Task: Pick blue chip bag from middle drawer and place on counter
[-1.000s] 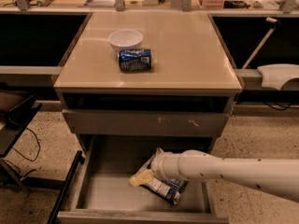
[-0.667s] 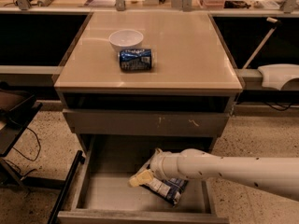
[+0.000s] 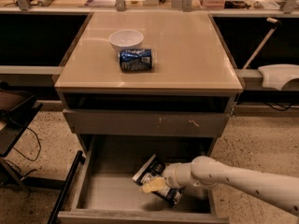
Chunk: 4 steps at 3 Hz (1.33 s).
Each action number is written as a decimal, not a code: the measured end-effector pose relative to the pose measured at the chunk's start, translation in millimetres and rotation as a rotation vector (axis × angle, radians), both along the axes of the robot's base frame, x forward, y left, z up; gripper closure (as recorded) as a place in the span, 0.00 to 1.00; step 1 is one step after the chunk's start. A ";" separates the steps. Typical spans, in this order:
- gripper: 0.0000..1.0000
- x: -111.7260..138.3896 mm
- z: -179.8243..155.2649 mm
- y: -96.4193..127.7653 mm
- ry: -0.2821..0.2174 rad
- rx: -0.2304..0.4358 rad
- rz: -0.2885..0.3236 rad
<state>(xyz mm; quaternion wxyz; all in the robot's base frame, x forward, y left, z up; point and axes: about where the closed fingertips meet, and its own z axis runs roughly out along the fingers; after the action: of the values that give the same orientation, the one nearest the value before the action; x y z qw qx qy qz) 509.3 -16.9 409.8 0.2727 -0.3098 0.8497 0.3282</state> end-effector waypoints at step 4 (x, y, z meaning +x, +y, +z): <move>0.00 -21.7 -23.5 -0.6 -0.034 -0.122 -0.018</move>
Offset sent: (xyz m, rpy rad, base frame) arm -0.0096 -0.0089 -0.0194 0.0451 0.0352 -0.0192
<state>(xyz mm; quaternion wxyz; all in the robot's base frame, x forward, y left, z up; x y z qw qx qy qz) 487.6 -17.5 386.2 0.2707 -0.3236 0.8662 0.2678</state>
